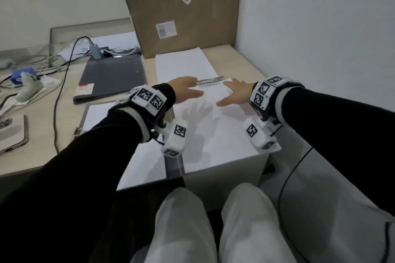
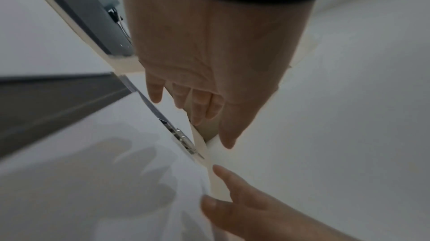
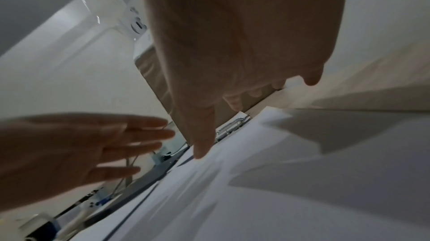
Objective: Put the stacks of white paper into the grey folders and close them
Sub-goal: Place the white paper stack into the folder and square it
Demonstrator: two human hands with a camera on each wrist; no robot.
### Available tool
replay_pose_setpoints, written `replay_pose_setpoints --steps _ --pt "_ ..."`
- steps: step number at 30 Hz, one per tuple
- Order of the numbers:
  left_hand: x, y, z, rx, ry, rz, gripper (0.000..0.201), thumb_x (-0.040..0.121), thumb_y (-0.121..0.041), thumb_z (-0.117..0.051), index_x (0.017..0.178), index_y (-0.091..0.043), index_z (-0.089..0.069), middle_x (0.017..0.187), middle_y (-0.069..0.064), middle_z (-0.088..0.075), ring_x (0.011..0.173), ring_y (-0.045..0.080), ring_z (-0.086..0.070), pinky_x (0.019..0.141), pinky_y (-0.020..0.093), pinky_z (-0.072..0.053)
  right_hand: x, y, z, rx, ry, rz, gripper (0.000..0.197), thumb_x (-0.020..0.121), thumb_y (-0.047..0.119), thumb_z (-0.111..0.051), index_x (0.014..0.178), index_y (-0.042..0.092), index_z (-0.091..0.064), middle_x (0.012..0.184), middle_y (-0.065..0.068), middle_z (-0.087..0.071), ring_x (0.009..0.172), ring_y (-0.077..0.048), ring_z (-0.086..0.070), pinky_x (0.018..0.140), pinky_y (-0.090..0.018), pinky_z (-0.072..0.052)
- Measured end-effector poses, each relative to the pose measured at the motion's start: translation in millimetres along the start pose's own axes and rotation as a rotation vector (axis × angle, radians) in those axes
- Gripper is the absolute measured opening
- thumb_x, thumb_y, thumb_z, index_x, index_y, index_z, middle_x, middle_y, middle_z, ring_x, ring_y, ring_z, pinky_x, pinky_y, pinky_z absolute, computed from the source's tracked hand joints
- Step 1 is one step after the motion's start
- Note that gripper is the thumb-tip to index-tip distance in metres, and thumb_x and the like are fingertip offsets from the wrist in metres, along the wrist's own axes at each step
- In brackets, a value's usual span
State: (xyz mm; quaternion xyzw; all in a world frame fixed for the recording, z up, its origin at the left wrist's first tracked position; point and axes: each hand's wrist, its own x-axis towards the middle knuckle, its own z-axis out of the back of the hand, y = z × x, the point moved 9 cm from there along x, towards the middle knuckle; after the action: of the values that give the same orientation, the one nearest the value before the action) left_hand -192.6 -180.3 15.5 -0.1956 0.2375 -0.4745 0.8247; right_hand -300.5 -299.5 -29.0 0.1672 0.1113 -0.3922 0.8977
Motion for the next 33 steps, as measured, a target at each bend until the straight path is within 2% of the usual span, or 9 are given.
replay_pose_setpoints --steps 3,7,12,16,22,25,28,29,33 --pt "36.0 -12.5 1.8 -0.145 -0.012 -0.007 0.057 0.094 -0.021 -0.053 0.145 -0.009 -0.034 0.148 0.004 -0.042 0.137 0.017 -0.040 0.107 0.020 -0.030 20.4 1.2 3.3 0.002 -0.038 -0.033 0.103 0.079 0.065 -0.054 0.153 0.016 -0.002 0.161 -0.007 0.005 0.149 -0.030 0.005 0.119 -0.047 -0.006" --pt "77.5 -19.1 -13.0 -0.173 0.003 -0.014 0.054 0.093 -0.017 -0.053 0.144 -0.009 -0.037 0.146 0.005 -0.045 0.135 0.017 -0.043 0.105 0.019 -0.031 38.7 0.6 -6.1 -0.013 -0.056 -0.022 0.109 0.072 0.071 -0.056 0.150 0.011 -0.012 0.158 -0.010 -0.011 0.148 -0.030 -0.008 0.118 -0.047 -0.016" --pt "119.3 -27.8 -28.8 -0.142 0.044 -0.032 0.052 0.093 -0.011 -0.049 0.144 -0.010 -0.037 0.146 0.005 -0.045 0.133 0.018 -0.046 0.095 0.018 -0.036 47.8 -7.5 -20.8 -0.088 0.004 -0.002 0.115 0.075 0.073 -0.050 0.152 0.009 0.007 0.161 -0.008 0.011 0.149 -0.027 0.007 0.119 -0.045 -0.005" --pt "141.2 -37.7 -41.9 -0.023 0.076 -0.059 0.057 0.090 0.006 -0.039 0.145 -0.009 -0.034 0.148 0.007 -0.042 0.137 0.020 -0.039 0.107 0.021 -0.031 48.5 -6.1 -22.8 -0.039 0.008 0.005 0.113 0.078 0.066 -0.053 0.152 0.009 0.010 0.160 -0.009 0.014 0.149 -0.028 0.012 0.119 -0.044 -0.003" --pt "158.9 -44.3 -43.6 0.101 0.024 -0.100 0.057 0.090 0.002 -0.040 0.144 -0.017 -0.035 0.146 0.003 -0.045 0.133 0.021 -0.043 0.110 0.027 -0.032 58.2 -6.7 -24.2 0.094 0.063 0.051 0.114 0.077 0.054 -0.066 0.152 0.007 0.006 0.160 -0.015 0.012 0.148 -0.032 0.009 0.120 -0.044 0.000" --pt "161.0 -46.6 -37.7 0.040 -0.010 -0.125 0.052 0.090 -0.001 -0.044 0.140 -0.015 -0.042 0.138 0.002 -0.053 0.126 0.020 -0.050 0.098 0.021 -0.039 55.6 -6.6 -24.6 0.096 0.049 0.054 0.114 0.077 0.057 -0.064 0.152 0.007 0.006 0.160 -0.014 0.012 0.148 -0.031 0.009 0.119 -0.044 0.000" --pt "157.8 -47.4 -17.8 -0.106 -0.099 -0.148 0.044 0.089 -0.002 -0.047 0.132 -0.011 -0.052 0.115 0.001 -0.060 0.101 0.017 -0.055 0.066 0.003 -0.044 50.2 -6.3 -22.8 -0.016 0.011 0.029 0.115 0.076 0.068 -0.055 0.152 0.010 0.009 0.161 -0.007 0.013 0.149 -0.027 0.011 0.119 -0.043 -0.002" --pt "154.1 -45.5 -7.3 -0.144 -0.153 -0.155 0.041 0.089 -0.002 -0.047 0.128 -0.010 -0.055 0.109 0.001 -0.060 0.095 0.015 -0.054 0.063 0.004 -0.044 50.5 -7.1 -22.4 -0.042 0.015 0.026 0.117 0.074 0.072 -0.053 0.152 0.011 0.009 0.161 -0.007 0.013 0.149 -0.027 0.012 0.119 -0.043 -0.002" --pt "134.0 -34.5 30.5 -0.012 -0.315 -0.172 0.031 0.088 -0.009 -0.045 0.108 -0.019 -0.066 0.106 -0.003 -0.069 0.102 0.012 -0.058 0.092 0.020 -0.041 52.5 -9.6 -24.3 -0.061 0.037 0.027 0.119 0.072 0.076 -0.050 0.152 0.011 0.009 0.161 -0.006 0.014 0.149 -0.027 0.012 0.119 -0.047 -0.003"
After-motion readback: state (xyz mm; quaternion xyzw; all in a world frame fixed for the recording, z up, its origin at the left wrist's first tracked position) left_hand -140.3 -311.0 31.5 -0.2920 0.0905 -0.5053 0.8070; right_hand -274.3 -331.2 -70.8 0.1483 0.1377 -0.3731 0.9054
